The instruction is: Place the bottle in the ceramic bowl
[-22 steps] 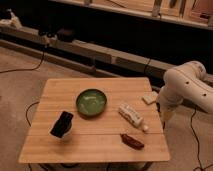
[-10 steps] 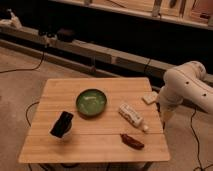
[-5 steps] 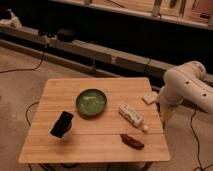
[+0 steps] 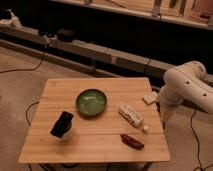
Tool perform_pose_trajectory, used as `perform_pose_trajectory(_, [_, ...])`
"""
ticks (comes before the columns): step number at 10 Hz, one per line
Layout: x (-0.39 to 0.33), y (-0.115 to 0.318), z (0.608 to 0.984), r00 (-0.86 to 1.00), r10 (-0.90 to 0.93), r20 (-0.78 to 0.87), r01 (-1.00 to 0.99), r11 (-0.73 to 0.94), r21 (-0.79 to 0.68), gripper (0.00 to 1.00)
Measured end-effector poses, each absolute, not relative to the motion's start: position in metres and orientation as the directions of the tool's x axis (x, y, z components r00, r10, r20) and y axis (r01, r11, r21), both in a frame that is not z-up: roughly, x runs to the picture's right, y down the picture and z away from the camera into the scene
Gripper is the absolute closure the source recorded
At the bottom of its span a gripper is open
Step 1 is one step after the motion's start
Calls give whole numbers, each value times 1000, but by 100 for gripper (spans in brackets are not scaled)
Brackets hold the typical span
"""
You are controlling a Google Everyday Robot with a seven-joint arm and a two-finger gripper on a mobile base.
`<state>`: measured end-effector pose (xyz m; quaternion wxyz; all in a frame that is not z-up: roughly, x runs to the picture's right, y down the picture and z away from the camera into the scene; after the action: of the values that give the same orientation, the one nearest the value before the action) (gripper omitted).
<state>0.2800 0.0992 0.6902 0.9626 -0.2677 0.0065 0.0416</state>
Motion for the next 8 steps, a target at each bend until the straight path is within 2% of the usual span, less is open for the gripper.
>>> perform_pose_trajectory(2, [270,88,700,989,148,-7,-133,866,-483,41])
perform_pose_trajectory(3, [264,86,705,981,196,4,-170,861,-480,52])
perform_pose_trajectory(4, [260,88,710,973,232,-2,-204,848,-489,57])
perform_pose_trajectory(6, [250,91,724,957,290,-13,-257,828,-499,49])
perform_pose_trajectory(8, [242,84,745,938,345,15,-298,830,-472,27])
